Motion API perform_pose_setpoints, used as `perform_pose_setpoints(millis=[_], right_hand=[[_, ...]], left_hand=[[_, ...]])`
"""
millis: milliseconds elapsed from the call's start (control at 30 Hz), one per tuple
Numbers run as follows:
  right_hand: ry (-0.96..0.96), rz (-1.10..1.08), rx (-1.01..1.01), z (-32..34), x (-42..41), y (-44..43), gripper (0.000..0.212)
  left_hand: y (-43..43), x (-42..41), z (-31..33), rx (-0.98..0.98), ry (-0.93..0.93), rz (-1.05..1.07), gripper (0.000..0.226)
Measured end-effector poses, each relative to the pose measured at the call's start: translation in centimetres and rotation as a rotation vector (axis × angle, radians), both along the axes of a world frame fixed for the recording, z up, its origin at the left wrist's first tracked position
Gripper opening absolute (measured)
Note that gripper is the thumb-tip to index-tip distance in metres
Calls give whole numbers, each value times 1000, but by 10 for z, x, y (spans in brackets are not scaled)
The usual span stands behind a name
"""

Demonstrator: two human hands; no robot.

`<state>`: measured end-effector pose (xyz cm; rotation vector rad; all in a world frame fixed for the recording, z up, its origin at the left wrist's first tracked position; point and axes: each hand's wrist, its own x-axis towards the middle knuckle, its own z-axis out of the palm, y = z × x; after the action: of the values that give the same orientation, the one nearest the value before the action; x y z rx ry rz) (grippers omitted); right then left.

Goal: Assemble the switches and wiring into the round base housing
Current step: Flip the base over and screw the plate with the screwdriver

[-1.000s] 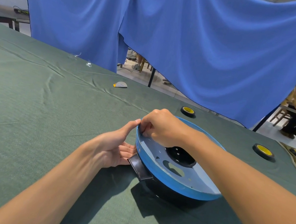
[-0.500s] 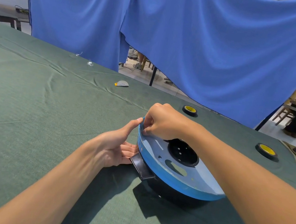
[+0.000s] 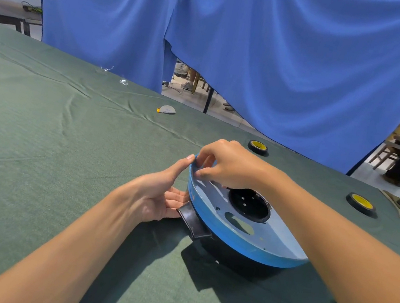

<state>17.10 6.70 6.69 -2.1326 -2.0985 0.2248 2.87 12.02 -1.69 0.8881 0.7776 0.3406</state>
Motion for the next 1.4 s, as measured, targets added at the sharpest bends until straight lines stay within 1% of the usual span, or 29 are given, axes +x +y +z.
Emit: perform_pose_setpoints(millis=[33, 100, 233, 300, 400, 500, 733, 933, 1200, 1300, 1400], right_hand=[[12, 18, 8, 1, 0, -1, 9], [26, 37, 28, 1, 0, -2, 6], [17, 39, 41, 2, -3, -2, 8], [-11, 45, 42, 2, -4, -2, 8], [-25, 52, 51, 2, -4, -3, 10], [-29, 50, 59, 3, -3, -5, 13], [18, 50, 57, 4, -3, -9, 12], [-90, 39, 26, 1, -7, -6, 13], [-216, 37, 17, -10, -17, -7, 15], [-204, 24, 19, -11, -20, -7, 16], [-155, 15, 18, -9, -20, -11, 22]], left_hand=[[0, 0, -1, -5, -6, 17, 68], [1, 0, -2, -31, -13, 54, 66], [0, -1, -1, -12, 0, 55, 44], [-1, -1, -1, -8, 2, 53, 40], [-2, -1, 0, -8, -6, 31, 47], [-2, 0, 0, -6, -10, 28, 47], [-4, 0, 3, -3, -19, 18, 57], [-3, 0, 1, -11, -17, 32, 53], [-4, 0, 0, 1, 6, 62, 65], [-5, -2, 0, -18, 4, 39, 74], [-7, -2, 2, 4, -2, -2, 79]])
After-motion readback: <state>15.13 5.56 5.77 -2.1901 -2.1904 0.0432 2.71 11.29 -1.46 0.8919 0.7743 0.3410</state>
